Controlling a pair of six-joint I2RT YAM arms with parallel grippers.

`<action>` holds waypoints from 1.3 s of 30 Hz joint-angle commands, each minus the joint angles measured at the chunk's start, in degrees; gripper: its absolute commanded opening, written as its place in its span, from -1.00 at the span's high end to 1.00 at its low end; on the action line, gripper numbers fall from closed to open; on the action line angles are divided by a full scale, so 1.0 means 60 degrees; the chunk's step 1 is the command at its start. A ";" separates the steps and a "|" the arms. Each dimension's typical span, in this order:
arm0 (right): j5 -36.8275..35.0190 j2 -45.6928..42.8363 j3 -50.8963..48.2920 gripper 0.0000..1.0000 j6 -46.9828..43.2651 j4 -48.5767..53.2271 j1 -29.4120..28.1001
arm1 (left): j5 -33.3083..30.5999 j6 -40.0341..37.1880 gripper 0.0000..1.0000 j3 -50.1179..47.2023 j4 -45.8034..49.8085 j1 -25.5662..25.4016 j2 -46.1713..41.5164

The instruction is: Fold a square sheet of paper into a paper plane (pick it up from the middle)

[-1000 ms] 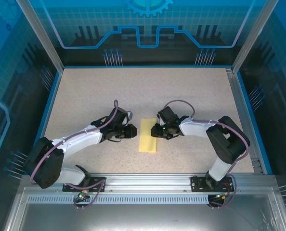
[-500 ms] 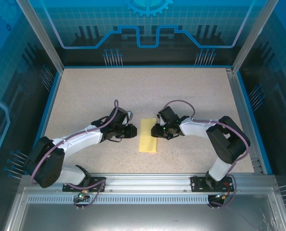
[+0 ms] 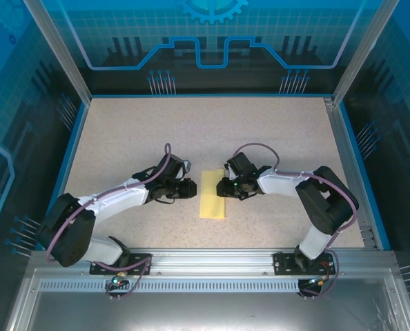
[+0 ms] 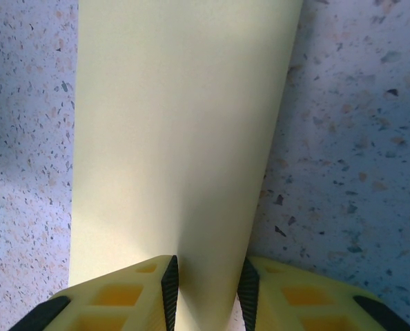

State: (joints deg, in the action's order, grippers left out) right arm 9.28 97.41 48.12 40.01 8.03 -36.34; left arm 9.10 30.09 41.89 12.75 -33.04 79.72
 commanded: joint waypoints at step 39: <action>-0.0053 0.0375 -0.0044 0.40 -0.0281 0.0683 -0.0008 | 0.1373 0.0808 0.58 0.0221 -0.1995 -0.0163 0.1992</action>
State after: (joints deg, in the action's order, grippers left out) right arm 9.21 97.47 48.12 39.35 8.12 -36.32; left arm 16.97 34.63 41.89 0.51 -33.80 91.53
